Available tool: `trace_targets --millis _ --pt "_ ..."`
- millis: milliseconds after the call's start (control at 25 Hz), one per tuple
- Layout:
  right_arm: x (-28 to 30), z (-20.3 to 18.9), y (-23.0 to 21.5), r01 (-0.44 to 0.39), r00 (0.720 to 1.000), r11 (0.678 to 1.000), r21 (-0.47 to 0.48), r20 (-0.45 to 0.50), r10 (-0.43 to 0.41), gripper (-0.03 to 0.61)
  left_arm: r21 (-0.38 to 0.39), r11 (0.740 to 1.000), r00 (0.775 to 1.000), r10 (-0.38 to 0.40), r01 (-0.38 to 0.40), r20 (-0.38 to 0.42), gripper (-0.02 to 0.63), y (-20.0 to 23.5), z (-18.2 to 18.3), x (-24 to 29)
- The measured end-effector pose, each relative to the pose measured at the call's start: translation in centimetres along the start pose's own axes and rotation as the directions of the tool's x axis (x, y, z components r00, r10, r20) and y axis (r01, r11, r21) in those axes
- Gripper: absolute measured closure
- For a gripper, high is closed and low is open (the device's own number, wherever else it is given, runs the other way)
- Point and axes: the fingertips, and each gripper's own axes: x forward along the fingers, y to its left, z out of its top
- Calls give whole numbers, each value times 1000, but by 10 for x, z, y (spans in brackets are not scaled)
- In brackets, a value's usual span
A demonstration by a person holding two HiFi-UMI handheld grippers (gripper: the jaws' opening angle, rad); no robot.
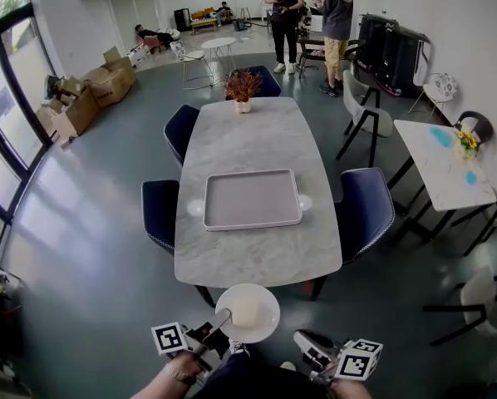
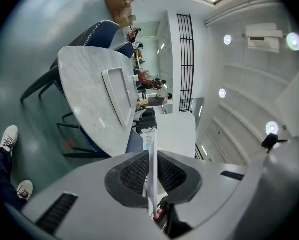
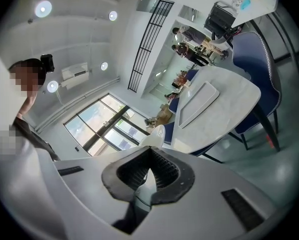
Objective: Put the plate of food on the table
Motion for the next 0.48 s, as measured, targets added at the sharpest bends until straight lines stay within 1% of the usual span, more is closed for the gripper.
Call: trace_targets --millis 240,480 --pt "38 16 -5 42 998 999 4 42 -43 568 -5 1000 1000 -16 16 -24 578 7 51 14" --pt "74 19 -5 89 994 996 13 67 -89 568 -23 999 999 -27 26 -43 578 16 97 17"
